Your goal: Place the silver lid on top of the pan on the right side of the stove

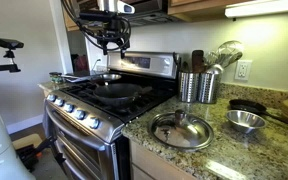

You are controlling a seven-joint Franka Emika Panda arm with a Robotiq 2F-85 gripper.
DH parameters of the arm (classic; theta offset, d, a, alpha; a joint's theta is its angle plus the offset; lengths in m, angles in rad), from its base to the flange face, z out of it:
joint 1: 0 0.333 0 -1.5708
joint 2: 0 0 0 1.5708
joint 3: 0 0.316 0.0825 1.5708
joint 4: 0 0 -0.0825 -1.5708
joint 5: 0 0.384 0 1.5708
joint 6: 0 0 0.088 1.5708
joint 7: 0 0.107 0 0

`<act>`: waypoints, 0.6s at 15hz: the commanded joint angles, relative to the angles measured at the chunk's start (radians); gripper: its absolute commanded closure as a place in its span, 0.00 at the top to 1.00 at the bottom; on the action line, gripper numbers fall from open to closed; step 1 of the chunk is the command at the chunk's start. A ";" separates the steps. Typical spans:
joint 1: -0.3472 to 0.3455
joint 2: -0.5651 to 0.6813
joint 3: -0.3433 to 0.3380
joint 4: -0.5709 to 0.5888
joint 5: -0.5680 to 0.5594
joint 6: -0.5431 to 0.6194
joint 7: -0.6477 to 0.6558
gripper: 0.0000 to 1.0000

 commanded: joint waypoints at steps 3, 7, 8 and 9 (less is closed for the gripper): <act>-0.009 0.000 0.008 0.002 0.004 -0.004 -0.003 1.00; -0.009 0.000 0.008 0.002 0.004 -0.004 -0.003 1.00; -0.009 0.000 0.008 0.002 0.004 -0.004 -0.003 1.00; -0.017 0.002 0.008 0.003 -0.010 0.006 -0.004 1.00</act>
